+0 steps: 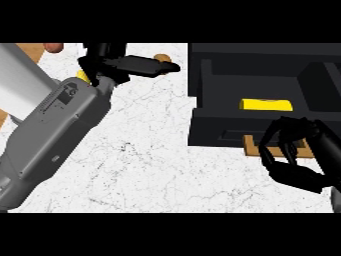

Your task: Pick up the cup, place it into the drawer and close the drawer

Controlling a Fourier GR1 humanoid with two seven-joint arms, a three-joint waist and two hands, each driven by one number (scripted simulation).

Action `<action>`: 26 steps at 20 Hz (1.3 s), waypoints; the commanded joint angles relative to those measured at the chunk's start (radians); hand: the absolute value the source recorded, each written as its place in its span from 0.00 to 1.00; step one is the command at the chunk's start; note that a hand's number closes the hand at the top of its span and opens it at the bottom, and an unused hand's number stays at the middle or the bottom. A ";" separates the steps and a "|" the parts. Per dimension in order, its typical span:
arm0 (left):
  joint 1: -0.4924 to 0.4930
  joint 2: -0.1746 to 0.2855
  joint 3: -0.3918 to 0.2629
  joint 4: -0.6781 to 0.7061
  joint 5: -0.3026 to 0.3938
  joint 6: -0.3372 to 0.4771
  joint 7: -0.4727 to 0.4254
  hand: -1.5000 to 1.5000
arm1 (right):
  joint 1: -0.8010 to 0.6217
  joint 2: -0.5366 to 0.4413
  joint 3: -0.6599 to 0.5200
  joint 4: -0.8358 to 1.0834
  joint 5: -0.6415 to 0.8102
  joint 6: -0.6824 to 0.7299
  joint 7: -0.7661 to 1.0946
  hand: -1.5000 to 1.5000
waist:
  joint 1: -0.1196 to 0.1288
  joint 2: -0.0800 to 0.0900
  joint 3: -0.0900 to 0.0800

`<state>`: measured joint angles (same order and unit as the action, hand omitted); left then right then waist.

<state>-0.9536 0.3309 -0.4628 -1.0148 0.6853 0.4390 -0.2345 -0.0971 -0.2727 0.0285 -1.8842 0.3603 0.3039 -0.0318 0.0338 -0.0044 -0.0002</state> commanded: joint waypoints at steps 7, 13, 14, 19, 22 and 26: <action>0.221 0.121 0.059 -0.197 0.026 -0.078 -0.007 0.00 | -0.140 -0.044 0.189 0.346 0.429 -0.142 -0.094 1.00 | 0.017 0.005 0.000; 0.347 0.187 0.110 -0.252 0.028 -0.147 -0.035 0.00 | -0.317 0.045 0.212 0.717 0.564 -0.321 -0.181 1.00 | 0.010 0.012 0.001; 0.327 0.227 0.142 -0.276 0.027 -0.142 0.020 0.00 | -0.301 0.016 0.196 0.742 0.554 -0.313 -0.225 1.00 | -0.006 0.008 0.001; 0.465 0.246 0.172 -0.327 0.035 -0.211 -0.038 0.00 | -0.511 0.086 0.121 1.083 0.564 -0.422 -0.280 1.00 | 0.011 0.013 0.001; 0.506 0.257 0.189 -0.376 0.026 -0.222 -0.027 0.00 | -0.618 0.103 0.077 1.239 0.545 -0.416 -0.319 1.00 | 0.008 0.013 0.001; 0.502 0.280 0.212 -0.395 0.053 -0.258 0.007 0.00 | -0.713 0.054 0.013 1.428 0.536 -0.449 -0.391 1.00 | 0.037 0.024 0.003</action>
<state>-0.4716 0.5838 -0.2748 -1.3718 0.7187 0.2155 -0.2556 -0.7218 -0.2178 0.0824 -0.6460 0.8909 -0.1099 -0.3839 0.0535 0.0078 -0.0014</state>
